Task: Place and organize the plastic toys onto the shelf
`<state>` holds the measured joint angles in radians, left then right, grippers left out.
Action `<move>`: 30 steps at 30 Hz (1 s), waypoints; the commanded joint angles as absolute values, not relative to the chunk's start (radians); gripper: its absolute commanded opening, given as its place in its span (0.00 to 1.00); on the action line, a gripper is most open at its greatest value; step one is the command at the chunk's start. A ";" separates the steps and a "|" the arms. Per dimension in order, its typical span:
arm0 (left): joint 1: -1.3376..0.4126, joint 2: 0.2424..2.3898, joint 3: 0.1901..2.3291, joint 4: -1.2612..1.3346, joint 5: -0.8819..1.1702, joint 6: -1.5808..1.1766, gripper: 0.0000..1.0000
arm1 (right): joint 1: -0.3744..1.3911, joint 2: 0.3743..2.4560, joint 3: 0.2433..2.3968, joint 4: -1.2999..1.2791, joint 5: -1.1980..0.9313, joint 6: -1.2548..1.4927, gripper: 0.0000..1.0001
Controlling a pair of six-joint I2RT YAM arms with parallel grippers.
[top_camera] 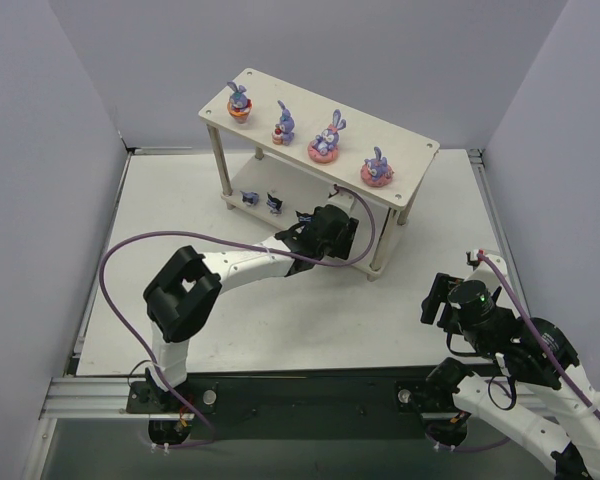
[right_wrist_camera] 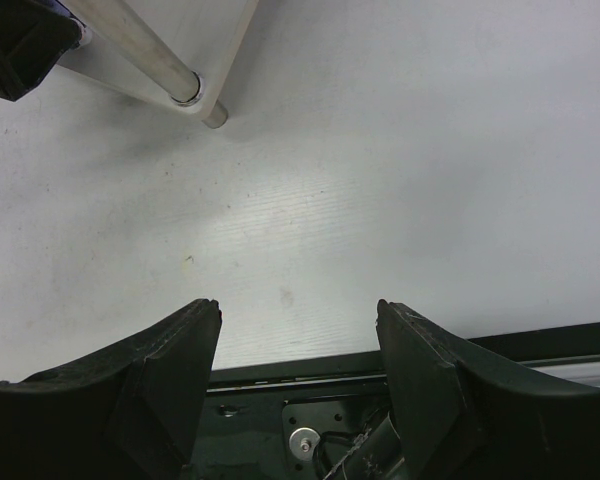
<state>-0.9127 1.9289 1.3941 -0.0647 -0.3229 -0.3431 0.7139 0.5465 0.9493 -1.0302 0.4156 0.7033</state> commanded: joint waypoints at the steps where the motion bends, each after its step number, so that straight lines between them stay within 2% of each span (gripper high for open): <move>1: -0.905 1.939 1.431 -0.066 -0.313 -0.327 0.69 | 0.709 0.548 0.937 -1.058 0.449 0.696 0.65; 9: -0.905 1.937 1.430 -0.057 -0.322 -0.322 0.77 | 0.709 0.549 0.936 -1.058 0.449 0.698 0.65; 20: -0.905 1.902 1.404 -0.054 -0.347 -0.336 0.78 | 0.709 0.546 0.933 -1.058 0.446 0.701 0.65; 30: -0.905 1.770 1.252 0.026 -0.379 -0.420 0.78 | 0.709 0.545 0.933 -1.058 0.446 0.703 0.65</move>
